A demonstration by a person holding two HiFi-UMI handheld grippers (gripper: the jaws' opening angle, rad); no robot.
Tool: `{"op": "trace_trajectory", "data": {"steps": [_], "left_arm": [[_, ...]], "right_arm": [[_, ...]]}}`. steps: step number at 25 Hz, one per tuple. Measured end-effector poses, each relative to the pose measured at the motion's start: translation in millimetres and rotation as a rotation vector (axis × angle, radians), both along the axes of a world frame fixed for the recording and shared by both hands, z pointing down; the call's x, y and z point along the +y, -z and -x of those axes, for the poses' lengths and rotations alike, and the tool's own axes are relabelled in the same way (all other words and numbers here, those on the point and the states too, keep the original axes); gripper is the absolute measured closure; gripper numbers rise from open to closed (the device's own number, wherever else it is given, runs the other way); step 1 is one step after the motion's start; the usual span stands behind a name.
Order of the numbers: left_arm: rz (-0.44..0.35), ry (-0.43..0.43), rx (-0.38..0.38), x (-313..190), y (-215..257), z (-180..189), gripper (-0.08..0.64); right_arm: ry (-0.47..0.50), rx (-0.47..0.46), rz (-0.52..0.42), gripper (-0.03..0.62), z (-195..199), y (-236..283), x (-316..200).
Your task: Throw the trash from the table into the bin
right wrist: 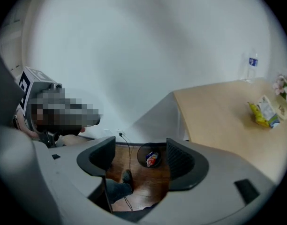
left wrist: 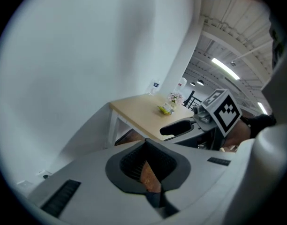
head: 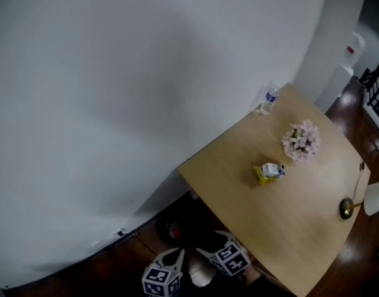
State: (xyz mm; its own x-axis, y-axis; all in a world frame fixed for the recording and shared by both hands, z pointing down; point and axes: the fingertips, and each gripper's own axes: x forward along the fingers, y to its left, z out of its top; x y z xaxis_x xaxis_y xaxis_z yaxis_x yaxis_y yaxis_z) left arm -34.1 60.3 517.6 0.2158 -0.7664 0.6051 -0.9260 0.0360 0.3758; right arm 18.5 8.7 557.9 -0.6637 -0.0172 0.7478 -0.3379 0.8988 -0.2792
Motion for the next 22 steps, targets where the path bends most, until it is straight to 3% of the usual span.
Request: {"op": "trace_trajectory", "data": {"steps": [9,22], "left_arm": [[-0.025,-0.206,-0.056,-57.0,25.0,-67.6,0.557],[0.017,-0.396,-0.091,-144.8,27.1,-136.4,0.557]], "right_arm": [[-0.195,-0.054,-0.004,0.245,-73.8,18.3,-45.7],[-0.461,-0.060,-0.103,0.245,-185.9,2.5,-179.0]]}}
